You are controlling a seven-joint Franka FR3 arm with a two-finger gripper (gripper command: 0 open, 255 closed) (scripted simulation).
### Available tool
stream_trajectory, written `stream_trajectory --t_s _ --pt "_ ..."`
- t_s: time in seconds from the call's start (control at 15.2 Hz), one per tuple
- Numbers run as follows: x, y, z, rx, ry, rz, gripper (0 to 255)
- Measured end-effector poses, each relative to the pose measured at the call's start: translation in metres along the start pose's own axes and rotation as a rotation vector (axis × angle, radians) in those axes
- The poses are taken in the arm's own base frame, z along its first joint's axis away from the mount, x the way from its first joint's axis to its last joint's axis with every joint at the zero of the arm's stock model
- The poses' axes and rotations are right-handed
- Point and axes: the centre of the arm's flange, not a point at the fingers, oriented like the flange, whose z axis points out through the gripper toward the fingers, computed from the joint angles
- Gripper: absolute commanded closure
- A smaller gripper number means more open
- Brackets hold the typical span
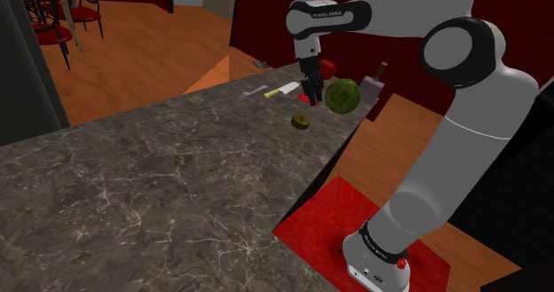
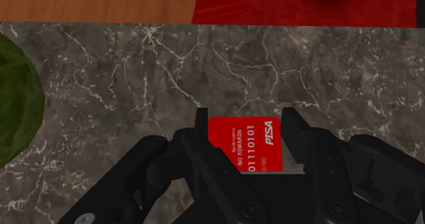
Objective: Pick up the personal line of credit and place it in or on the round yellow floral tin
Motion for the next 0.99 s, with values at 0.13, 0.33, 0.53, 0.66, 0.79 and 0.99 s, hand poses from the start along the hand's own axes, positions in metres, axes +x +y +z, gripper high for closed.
stream_trajectory --t_s 0.13,0.33,0.53,0.66,0.79,0.99 --pt "0.002 0.005 0.004 0.0 0.0 0.0 255" --pt "0.011 0.008 0.015 0.0 0.0 -0.001 255" --pt "0.019 0.008 0.029 -0.001 0.0 -0.001 255" --pt "0.025 0.007 0.037 0.0 0.0 -0.001 255" --pt "0.031 0.007 0.046 -0.001 0.0 -0.001 255" --pt "0.039 0.008 0.059 -0.001 0.0 -0.001 255"
